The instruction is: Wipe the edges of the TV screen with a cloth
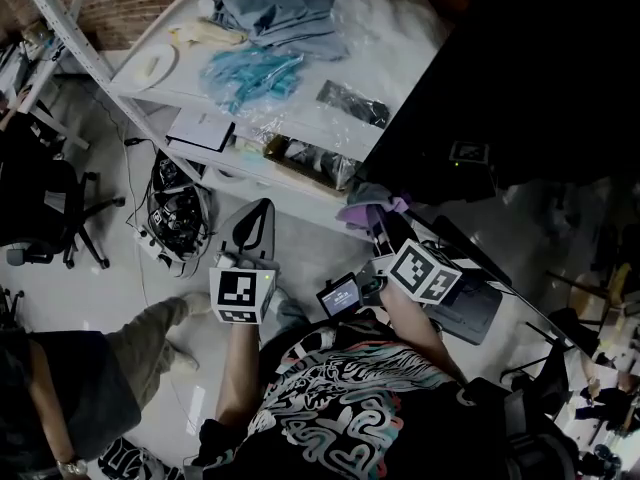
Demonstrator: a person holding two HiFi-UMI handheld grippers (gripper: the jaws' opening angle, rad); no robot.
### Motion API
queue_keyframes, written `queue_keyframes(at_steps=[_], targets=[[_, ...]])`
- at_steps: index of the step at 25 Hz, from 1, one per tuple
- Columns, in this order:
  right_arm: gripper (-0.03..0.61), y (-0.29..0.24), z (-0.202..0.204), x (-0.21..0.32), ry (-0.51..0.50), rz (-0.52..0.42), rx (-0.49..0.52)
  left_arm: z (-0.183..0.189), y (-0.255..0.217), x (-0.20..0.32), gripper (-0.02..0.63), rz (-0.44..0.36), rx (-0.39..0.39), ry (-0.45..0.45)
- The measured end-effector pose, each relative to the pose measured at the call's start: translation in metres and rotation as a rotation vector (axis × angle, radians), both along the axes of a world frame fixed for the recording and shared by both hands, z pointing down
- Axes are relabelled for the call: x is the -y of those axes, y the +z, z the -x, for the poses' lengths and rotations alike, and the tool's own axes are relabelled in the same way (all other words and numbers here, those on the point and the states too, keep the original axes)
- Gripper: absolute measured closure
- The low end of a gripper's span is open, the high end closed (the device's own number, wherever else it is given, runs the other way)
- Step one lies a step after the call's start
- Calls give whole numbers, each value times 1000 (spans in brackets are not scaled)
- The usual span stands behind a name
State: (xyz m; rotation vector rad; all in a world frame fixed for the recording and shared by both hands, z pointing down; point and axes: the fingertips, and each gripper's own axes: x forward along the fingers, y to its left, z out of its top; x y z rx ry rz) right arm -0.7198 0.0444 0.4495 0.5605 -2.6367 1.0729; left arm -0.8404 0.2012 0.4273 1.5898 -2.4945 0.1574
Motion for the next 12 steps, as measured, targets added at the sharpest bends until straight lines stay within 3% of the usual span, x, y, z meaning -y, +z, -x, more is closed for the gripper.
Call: queue_keyframes(at_steps=[12], targets=[[471,4,25,-11,64,-35,-6,25,-1,-25,595,-2,1,48]])
